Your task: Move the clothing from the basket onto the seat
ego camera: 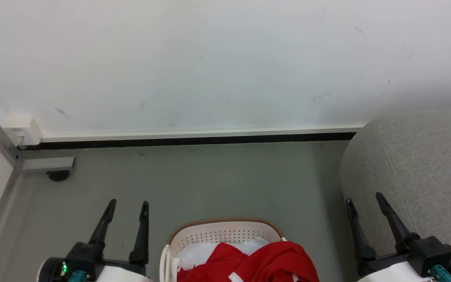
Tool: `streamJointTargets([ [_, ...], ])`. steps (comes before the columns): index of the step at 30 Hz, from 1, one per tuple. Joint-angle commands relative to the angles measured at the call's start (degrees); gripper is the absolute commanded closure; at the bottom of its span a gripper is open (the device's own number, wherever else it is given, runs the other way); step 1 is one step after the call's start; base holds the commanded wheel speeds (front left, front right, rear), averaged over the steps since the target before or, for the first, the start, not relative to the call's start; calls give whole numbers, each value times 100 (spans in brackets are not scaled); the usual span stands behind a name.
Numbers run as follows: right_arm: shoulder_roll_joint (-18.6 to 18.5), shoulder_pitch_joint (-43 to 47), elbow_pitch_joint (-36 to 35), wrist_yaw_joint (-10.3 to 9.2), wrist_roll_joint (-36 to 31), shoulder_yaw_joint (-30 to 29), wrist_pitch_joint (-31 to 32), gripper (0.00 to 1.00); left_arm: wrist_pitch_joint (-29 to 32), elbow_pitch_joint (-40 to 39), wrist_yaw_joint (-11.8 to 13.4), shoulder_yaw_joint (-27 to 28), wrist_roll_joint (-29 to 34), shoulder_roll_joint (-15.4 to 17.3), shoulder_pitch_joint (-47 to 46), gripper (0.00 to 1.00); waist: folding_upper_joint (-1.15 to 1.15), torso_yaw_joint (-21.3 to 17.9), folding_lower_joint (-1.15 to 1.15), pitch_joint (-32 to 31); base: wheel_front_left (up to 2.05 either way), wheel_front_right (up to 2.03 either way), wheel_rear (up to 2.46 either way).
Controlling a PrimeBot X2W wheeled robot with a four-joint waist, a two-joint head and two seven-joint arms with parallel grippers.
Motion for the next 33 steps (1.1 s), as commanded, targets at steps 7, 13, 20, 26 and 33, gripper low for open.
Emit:
streamJointTargets([
  [7, -36, -48, -12, -12, 46, 15, 0, 0, -5, 37, -32, 56, 87, -26, 29, 0, 0, -5, 0, -5, 0, 0, 0],
  [13, -36, -68, -35, -12, 59, 16, 0, 0, -5, 42, -60, 80, 78, -42, 21, 0, 0, -20, 0, -2, 0, 0, 0],
  [20, -35, -72, -39, -12, 69, 19, 0, 0, -6, 55, -78, 102, 48, -54, 31, 0, 0, -50, 0, 0, 0, 0, 0],
  [26, -35, -80, -57, -12, 79, 32, 0, 0, -5, 105, -116, 101, 8, -59, 61, 0, 0, -127, 0, 39, 0, 0, 0],
  [33, -33, -167, -234, -12, -38, -98, 2, 0, -5, 266, -195, 86, 11, -62, -92, 0, 0, -326, 0, 293, 0, 0, 0],
])
